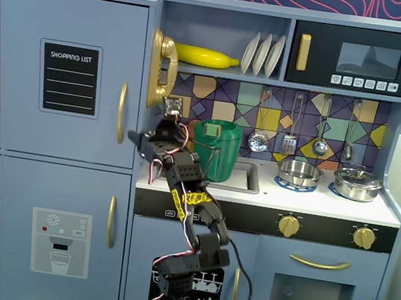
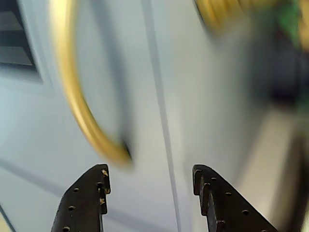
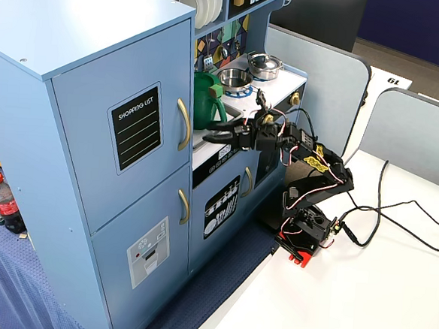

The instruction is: Open the left cabinet door

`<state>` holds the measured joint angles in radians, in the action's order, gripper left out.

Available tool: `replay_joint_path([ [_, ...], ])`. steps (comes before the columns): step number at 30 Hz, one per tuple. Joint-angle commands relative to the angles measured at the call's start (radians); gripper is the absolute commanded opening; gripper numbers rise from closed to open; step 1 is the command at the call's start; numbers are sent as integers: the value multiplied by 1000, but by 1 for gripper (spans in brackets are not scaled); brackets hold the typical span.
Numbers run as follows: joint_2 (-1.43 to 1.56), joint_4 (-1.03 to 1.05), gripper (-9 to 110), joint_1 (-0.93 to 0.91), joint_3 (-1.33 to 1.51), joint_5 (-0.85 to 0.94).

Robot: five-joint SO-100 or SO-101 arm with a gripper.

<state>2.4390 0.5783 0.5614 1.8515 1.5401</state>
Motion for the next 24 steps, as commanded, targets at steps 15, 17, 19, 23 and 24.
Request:
replay_joint_path([
  [15, -224, -255, 15, 135, -184, 81],
  [17, -245, -287, 14, 161, -184, 81],
  [19, -253, -296, 14, 195, -184, 83],
  [23, -210, -278, 13, 281, -186, 67],
  [24, -189, -259, 13, 302, -186, 67],
])
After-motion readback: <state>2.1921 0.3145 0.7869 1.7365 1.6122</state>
